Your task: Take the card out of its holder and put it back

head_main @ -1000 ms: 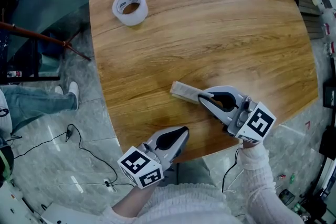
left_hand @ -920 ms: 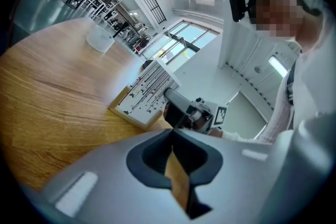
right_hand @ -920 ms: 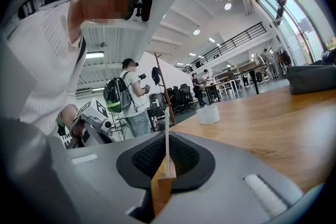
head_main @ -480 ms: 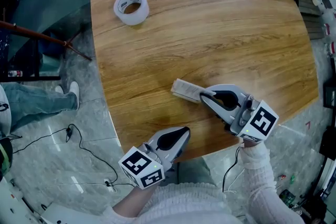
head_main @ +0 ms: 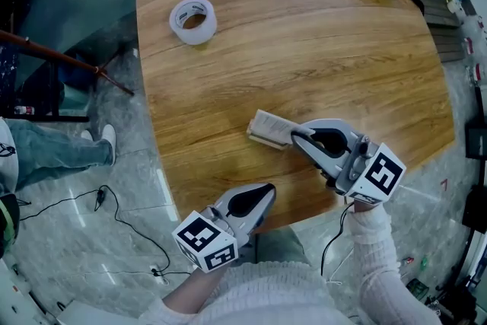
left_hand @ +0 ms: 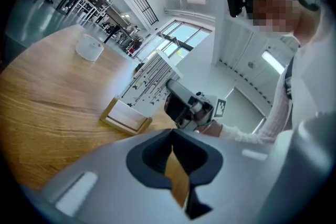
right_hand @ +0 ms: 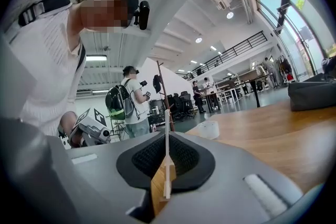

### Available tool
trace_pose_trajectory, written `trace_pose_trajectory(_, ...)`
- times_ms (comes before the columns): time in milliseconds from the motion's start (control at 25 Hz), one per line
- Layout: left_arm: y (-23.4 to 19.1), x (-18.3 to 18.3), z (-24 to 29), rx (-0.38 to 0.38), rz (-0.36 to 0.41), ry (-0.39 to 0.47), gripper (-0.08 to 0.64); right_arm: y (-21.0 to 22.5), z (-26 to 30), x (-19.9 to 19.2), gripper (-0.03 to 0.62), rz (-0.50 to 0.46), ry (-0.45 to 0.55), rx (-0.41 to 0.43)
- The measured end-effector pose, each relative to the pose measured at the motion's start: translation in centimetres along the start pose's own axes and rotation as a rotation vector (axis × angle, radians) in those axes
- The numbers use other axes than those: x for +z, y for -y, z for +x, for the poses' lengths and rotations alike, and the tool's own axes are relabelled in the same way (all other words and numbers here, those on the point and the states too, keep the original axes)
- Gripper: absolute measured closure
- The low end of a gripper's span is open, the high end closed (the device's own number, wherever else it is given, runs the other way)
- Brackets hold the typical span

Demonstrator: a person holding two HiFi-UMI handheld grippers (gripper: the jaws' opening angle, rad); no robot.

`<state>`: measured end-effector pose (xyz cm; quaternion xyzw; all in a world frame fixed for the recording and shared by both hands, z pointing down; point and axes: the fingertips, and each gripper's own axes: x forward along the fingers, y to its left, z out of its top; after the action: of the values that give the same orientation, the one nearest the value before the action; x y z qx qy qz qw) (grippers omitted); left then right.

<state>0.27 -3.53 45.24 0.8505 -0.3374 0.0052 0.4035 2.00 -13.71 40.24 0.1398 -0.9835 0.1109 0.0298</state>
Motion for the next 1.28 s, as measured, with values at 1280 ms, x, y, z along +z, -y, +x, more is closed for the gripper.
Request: trace_pose_trajectory(1280, 7.3, 2.5, -4.2, -0.038, 0.191, 0.060, 0.552, -7.2, -5.0, 10.4, 0.578, -0.133, 0.065, -0.040)
